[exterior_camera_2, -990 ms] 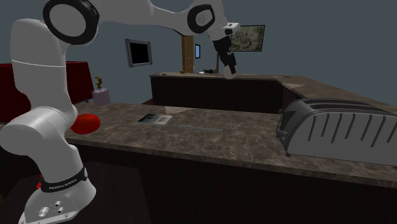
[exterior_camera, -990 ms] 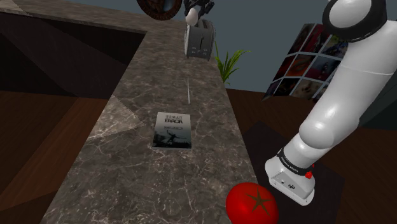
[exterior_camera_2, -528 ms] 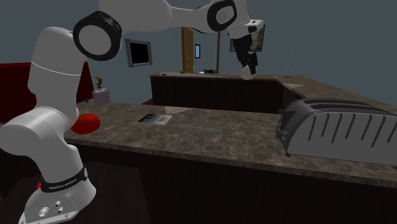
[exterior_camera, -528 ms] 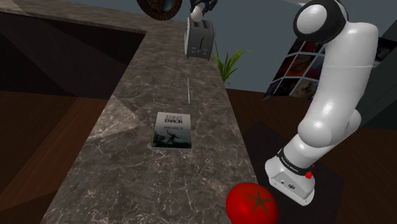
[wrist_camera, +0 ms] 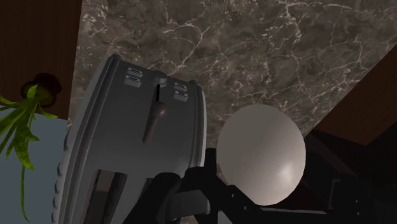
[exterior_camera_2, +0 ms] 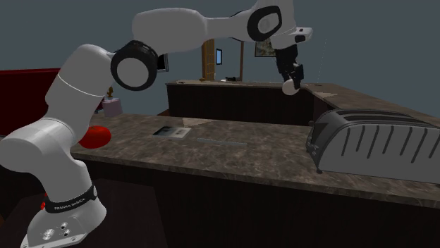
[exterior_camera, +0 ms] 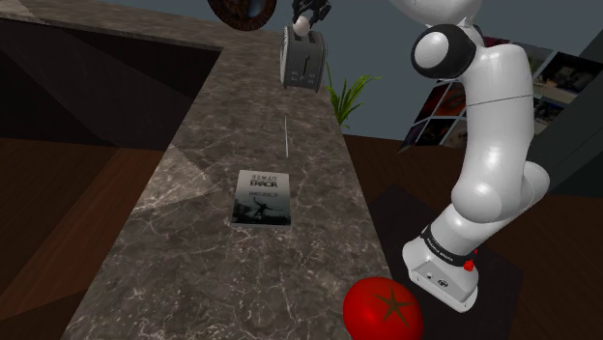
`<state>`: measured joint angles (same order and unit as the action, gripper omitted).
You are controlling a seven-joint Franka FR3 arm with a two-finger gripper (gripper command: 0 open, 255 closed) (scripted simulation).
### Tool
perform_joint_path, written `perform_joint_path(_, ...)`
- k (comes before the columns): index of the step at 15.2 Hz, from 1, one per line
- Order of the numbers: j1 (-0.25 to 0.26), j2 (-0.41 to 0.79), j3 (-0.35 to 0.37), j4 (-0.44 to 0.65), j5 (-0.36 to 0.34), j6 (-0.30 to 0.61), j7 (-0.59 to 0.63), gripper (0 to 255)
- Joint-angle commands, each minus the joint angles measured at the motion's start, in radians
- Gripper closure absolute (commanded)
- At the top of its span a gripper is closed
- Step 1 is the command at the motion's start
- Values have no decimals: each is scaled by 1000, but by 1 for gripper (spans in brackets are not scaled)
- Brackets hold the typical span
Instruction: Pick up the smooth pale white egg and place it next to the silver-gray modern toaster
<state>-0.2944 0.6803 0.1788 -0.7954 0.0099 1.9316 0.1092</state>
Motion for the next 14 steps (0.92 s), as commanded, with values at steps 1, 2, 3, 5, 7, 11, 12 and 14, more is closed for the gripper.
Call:
perform_joint_path(1,-8,-32,2,-80,5,49,-4,255)
perform_joint_path(2,-11,-41,3,-110,7,70,-5,255)
perform_joint_path(3,-13,-50,3,-138,8,89,-7,255)
perform_joint_path(5,-17,-64,4,-189,11,126,-10,255)
perform_joint_path(7,-21,-74,5,-233,14,160,-13,255)
perform_joint_path(11,-27,-88,6,-310,18,222,-19,255)
perform_joint_path(12,-28,-90,6,-327,19,237,-20,255)
perform_joint_path(14,-30,-93,7,-359,20,266,-23,255)
